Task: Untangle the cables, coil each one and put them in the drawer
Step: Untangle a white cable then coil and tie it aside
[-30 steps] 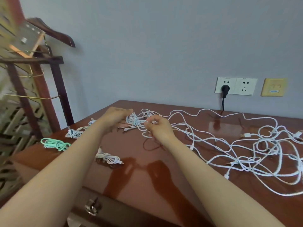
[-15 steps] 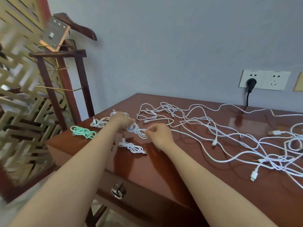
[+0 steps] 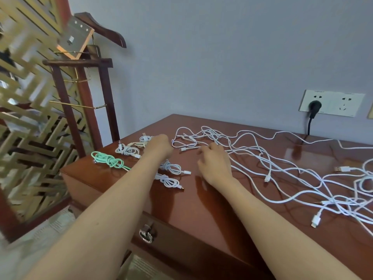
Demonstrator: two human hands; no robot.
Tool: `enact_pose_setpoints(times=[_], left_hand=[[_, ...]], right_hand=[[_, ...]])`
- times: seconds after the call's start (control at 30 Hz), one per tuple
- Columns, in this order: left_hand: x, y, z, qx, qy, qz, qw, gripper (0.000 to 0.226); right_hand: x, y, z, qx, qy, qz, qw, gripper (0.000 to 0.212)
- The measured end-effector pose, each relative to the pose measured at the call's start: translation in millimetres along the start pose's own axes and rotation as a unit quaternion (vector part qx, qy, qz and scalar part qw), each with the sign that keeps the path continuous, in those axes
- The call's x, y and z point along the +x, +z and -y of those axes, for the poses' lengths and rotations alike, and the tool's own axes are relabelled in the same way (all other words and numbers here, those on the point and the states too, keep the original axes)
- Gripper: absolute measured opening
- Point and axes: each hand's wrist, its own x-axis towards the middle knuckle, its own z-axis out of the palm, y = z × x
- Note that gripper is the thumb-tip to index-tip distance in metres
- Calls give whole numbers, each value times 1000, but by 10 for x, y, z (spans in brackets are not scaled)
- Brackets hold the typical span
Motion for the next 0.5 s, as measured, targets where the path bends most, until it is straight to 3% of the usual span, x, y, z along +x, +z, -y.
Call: enact_pose_setpoints(times=[0.2, 0.5], left_hand=[[-3, 119, -299, -32, 46, 40, 998, 26], [-145, 434, -551, -40, 68, 85, 993, 29]], right_hand=[[-49, -16, -223, -66, 44, 57, 995, 35], [-146, -201, -477, -116, 37, 66, 990, 28]])
